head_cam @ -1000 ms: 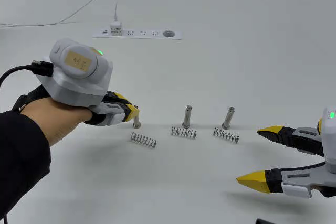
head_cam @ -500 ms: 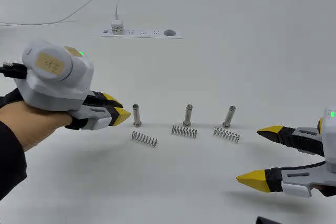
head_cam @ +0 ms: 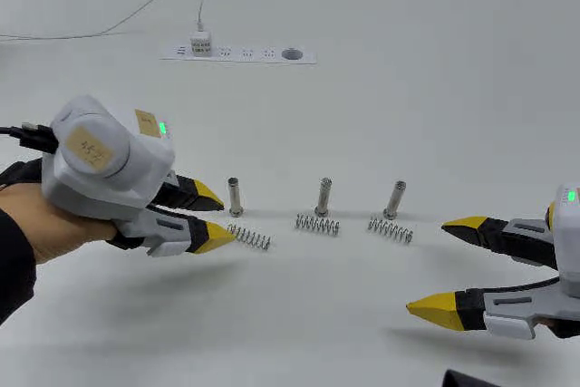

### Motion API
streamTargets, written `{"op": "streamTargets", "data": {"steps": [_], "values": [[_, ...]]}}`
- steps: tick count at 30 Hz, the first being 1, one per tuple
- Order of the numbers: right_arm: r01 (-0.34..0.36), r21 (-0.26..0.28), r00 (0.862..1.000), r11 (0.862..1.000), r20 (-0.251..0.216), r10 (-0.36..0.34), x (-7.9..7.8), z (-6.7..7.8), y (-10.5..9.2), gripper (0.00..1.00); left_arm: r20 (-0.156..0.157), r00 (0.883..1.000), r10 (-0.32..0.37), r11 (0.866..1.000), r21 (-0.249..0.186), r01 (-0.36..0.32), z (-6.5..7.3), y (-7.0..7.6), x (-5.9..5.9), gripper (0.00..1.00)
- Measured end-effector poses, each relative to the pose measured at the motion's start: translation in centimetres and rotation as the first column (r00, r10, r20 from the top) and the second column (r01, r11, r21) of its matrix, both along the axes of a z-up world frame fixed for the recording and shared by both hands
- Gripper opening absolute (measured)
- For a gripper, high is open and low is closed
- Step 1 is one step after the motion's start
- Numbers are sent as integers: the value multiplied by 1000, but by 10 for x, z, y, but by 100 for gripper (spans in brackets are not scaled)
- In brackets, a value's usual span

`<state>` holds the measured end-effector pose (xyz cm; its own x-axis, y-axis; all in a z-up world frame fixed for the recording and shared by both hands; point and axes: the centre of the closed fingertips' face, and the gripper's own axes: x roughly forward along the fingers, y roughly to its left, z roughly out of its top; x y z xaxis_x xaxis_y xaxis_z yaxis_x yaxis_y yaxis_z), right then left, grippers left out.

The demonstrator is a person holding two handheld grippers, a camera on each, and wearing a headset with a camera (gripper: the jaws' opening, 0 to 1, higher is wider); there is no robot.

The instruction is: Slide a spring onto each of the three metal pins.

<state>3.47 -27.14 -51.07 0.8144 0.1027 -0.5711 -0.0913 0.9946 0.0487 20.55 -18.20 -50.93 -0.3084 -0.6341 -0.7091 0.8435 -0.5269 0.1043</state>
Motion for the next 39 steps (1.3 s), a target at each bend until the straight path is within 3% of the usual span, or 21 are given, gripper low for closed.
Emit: {"op": "streamTargets", "data": {"steps": [3,6,9,19,29,39], "values": [[2,-2,1000,1000,0,-2,-1,0,0,72,31,999,-23,1000,11,23,-6,-2,-2,27],[3,-3,1000,1000,1,-3,-1,0,0,72,24,999,-42,999,15,41,-8,-6,-5,27],[4,-2,1000,1000,-1,-4,-1,0,0,72,45,997,-56,998,28,55,-14,-9,-5,27],[10,-5,1000,1000,0,-10,-3,0,-2,72,29,998,-50,996,82,47,-27,-8,-4,24],[-1,-6,1000,1000,-1,1,0,1,0,72,36,998,-57,994,99,54,-30,1,-6,17],[-17,-12,1000,1000,1,17,2,4,2,72,47,998,-48,995,93,43,-32,2,-3,12]]}}
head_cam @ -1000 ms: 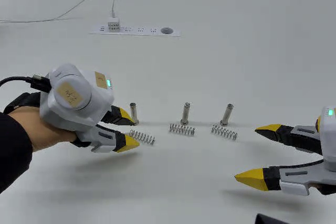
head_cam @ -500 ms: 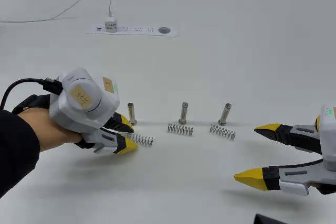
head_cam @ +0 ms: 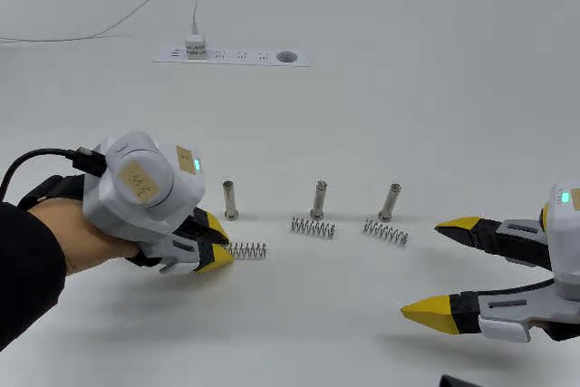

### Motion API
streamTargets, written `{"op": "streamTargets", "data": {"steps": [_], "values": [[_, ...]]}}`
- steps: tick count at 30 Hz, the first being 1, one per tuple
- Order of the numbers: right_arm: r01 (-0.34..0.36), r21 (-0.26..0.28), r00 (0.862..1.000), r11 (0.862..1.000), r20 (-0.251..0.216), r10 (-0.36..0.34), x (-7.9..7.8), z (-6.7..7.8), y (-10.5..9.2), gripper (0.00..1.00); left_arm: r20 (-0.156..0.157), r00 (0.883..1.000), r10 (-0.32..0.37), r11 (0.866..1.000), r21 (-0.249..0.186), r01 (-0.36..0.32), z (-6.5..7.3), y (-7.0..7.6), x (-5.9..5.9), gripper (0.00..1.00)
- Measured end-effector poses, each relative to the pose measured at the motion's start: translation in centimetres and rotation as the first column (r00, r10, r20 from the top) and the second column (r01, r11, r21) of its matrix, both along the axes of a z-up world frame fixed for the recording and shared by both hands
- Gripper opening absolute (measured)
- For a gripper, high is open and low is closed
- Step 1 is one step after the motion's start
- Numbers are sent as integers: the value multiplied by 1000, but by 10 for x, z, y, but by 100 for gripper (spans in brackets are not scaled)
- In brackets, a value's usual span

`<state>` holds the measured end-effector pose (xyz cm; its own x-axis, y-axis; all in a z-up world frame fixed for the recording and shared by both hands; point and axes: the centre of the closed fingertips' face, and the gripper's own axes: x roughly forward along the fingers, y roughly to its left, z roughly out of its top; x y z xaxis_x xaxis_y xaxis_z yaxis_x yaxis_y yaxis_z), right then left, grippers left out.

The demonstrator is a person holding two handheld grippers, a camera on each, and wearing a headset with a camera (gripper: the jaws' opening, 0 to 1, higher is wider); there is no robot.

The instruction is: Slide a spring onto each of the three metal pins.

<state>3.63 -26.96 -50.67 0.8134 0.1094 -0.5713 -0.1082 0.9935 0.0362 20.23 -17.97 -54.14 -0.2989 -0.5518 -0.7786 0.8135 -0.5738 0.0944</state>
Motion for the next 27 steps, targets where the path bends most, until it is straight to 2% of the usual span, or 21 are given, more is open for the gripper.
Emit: {"op": "streamTargets", "data": {"steps": [5,14,21,27], "values": [[-16,-16,1000,1000,-9,16,1,1,3,70,14,1000,-12,1000,1,12,0,1,-1,11],[-42,0,999,999,-19,42,4,5,16,59,7,1000,-25,1000,-14,25,10,2,-8,11],[-90,9,996,996,-14,90,16,14,31,52,6,999,-42,999,-23,42,15,0,-15,11],[-153,-9,988,988,-16,153,30,16,41,50,-3,999,-54,998,-34,54,22,-2,-22,10]]}}
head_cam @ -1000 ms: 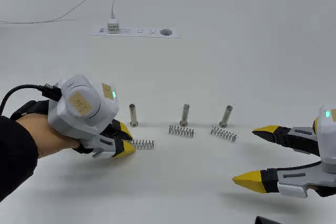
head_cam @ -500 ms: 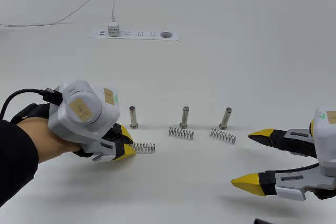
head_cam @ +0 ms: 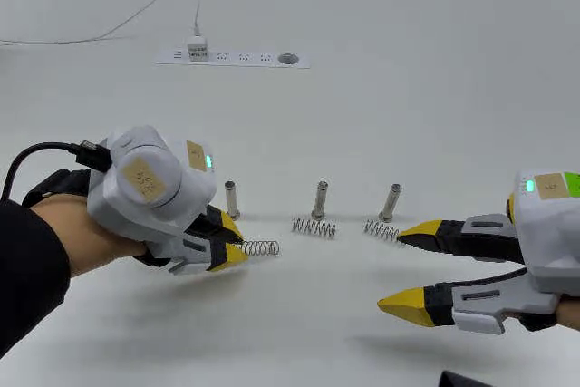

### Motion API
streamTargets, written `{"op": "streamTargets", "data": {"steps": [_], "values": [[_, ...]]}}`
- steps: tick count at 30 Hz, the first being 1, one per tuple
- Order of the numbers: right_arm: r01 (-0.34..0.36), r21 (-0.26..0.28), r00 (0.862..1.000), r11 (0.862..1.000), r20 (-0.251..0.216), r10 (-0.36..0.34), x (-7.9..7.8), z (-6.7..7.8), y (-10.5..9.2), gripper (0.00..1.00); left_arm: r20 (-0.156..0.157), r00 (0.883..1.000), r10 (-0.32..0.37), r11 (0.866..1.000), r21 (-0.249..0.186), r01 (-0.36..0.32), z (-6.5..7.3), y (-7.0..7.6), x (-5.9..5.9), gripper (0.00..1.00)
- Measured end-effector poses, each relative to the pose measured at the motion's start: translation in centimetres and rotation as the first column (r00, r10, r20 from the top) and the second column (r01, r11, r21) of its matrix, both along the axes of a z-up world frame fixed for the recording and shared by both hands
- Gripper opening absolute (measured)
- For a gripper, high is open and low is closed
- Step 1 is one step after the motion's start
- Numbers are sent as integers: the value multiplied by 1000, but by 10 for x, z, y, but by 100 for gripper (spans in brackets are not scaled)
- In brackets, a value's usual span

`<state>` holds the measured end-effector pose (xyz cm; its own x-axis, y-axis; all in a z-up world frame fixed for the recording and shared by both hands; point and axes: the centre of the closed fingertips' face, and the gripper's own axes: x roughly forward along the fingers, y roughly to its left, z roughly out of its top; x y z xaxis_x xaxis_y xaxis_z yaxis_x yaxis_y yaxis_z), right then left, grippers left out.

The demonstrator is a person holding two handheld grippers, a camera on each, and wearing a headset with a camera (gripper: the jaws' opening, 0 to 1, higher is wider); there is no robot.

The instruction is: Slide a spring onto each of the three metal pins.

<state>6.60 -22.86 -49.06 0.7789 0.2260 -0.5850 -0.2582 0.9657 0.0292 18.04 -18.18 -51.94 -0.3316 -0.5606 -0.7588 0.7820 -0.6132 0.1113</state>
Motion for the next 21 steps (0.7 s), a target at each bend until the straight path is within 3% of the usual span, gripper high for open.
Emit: {"op": "streamTargets", "data": {"steps": [11,21], "values": [[-127,-47,992,991,-4,127,33,-1,24,42,-40,998,-43,999,6,43,16,2,-21,10],[-206,-103,978,973,-21,205,49,-6,36,30,-60,992,-109,994,1,109,28,3,-50,10]]}}
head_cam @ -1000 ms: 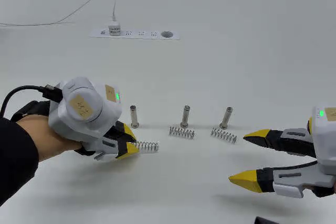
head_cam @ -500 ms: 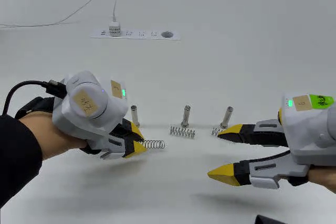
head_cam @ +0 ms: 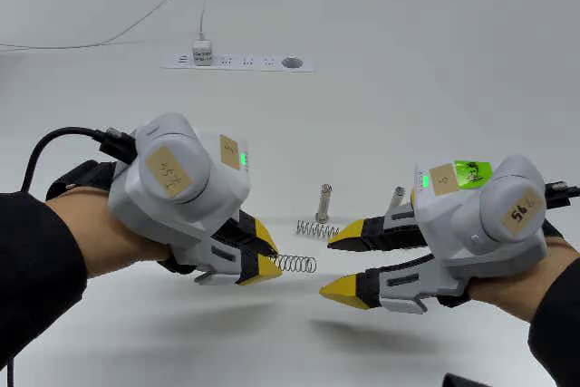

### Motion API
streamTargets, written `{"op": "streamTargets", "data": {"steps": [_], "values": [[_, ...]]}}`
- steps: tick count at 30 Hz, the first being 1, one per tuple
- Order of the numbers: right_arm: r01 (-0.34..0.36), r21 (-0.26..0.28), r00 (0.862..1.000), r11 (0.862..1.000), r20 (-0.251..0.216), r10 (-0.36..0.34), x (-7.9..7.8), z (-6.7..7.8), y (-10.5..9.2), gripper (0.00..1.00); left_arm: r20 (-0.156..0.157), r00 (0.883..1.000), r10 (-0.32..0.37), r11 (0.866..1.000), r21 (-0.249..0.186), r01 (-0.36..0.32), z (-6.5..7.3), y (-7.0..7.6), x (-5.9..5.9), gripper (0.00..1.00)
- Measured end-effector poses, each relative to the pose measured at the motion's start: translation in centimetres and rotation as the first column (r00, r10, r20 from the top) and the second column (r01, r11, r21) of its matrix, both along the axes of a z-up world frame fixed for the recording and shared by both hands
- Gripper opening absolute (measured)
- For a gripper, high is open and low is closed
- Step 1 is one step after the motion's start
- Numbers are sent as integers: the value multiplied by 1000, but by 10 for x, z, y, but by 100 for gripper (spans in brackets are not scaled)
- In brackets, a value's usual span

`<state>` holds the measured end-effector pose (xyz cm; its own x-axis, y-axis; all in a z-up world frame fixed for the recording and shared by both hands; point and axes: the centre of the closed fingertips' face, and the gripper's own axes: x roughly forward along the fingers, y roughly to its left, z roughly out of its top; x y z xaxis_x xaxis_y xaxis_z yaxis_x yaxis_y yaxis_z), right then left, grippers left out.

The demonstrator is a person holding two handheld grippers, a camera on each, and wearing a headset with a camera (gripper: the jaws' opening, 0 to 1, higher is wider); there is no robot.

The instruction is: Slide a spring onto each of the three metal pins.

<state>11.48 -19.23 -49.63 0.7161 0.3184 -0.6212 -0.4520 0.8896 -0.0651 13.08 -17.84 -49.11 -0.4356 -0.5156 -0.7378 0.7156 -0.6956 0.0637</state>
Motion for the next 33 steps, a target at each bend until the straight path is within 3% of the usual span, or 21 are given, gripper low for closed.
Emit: {"op": "streamTargets", "data": {"steps": [9,17,24,33], "values": [[-51,-43,999,998,-2,51,4,-2,7,25,-16,999,-37,999,-8,37,10,-1,-12,10],[-83,-85,997,993,-4,83,3,-6,8,13,-31,998,-51,999,-18,50,17,-2,-18,10],[-89,-74,996,993,-9,89,4,-9,12,13,-54,997,-47,998,-39,45,26,-6,-25,10],[-97,-17,995,995,0,97,10,-7,22,13,-81,995,-52,997,-62,47,36,-9,-34,10]]}}
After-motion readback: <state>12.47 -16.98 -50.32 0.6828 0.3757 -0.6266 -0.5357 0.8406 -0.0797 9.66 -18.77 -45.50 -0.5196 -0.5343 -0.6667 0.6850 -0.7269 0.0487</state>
